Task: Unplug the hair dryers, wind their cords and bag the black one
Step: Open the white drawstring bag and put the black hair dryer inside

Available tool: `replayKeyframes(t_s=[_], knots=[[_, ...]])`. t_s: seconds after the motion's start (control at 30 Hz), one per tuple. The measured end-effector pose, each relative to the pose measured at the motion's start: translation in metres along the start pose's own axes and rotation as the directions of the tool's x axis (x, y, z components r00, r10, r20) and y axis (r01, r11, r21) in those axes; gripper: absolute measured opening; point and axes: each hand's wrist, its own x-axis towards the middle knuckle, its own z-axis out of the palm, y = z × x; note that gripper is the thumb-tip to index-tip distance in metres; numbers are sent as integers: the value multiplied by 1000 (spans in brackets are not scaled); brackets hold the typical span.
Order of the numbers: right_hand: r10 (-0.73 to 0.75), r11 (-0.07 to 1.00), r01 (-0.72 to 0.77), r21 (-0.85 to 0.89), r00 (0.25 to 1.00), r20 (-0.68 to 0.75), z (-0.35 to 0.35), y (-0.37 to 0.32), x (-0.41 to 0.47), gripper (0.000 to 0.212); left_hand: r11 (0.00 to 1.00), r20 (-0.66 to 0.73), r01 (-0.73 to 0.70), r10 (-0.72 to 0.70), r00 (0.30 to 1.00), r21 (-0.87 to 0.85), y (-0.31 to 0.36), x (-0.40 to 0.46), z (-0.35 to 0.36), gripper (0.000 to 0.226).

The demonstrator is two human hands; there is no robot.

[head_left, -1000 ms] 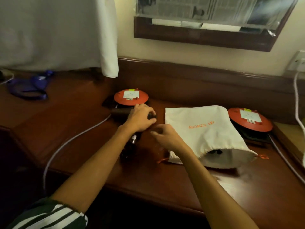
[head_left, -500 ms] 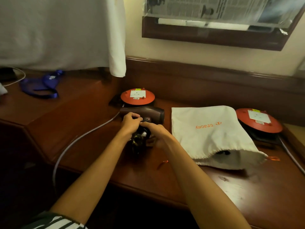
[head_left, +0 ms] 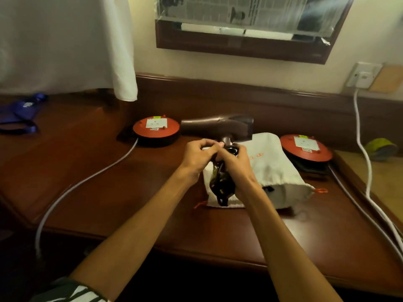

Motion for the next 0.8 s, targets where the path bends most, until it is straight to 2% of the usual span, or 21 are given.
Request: replayKeyframes(t_s=[0.13,0.2,0.27,0.33,0.37,0.43,0.47,0.53,0.6,0.63,0.7,0.73,0.77,0.8], knots=[[-40,996,32,-81,995,-93,-57,-17,-17,49,997,230,-70,72,971,-18,7,-11,42,9],[-41,995,28,-94,990,-138,-85,-19,-26,44,997,315,-78,80,946,-19,3,-14,56,11],[-48,990,25,-141,986,-162,-110,-16,-37,41,977,376,-157,92,922,147,-9,-19,64,9],[-38,981,8,-194,988,-153,-130,-9,-47,42,842,475,-303,64,877,446,-28,-27,67,24],[-23,981,-5,-194,990,-142,-139,-5,-52,41,720,515,-370,20,857,587,-39,-31,68,32],[0,983,-19,-180,995,-104,-152,2,-64,43,526,529,-465,34,848,712,-59,-30,66,30],[3,983,-19,-181,996,-86,-157,6,-69,48,502,515,-473,63,855,724,-64,-29,65,22],[8,981,-17,-193,999,-47,-166,14,-75,57,528,473,-457,115,874,716,-67,-21,62,13],[9,982,-6,-190,1000,10,-173,18,-84,59,628,418,-416,156,895,657,-62,-11,52,11],[8,981,-1,-193,999,39,-176,20,-88,61,675,406,-406,171,898,616,-61,-1,41,20],[5,979,11,-202,997,77,-179,22,-96,65,672,387,-435,233,892,600,-67,27,25,46],[-11,979,27,-201,997,82,-180,22,-99,67,676,406,-427,202,891,601,-64,37,19,42],[-40,976,55,-209,996,78,-179,22,-102,70,651,433,-414,142,890,636,-46,35,17,23],[-77,966,91,-241,995,65,-179,22,-103,73,684,454,-392,100,885,615,-31,36,20,4]])
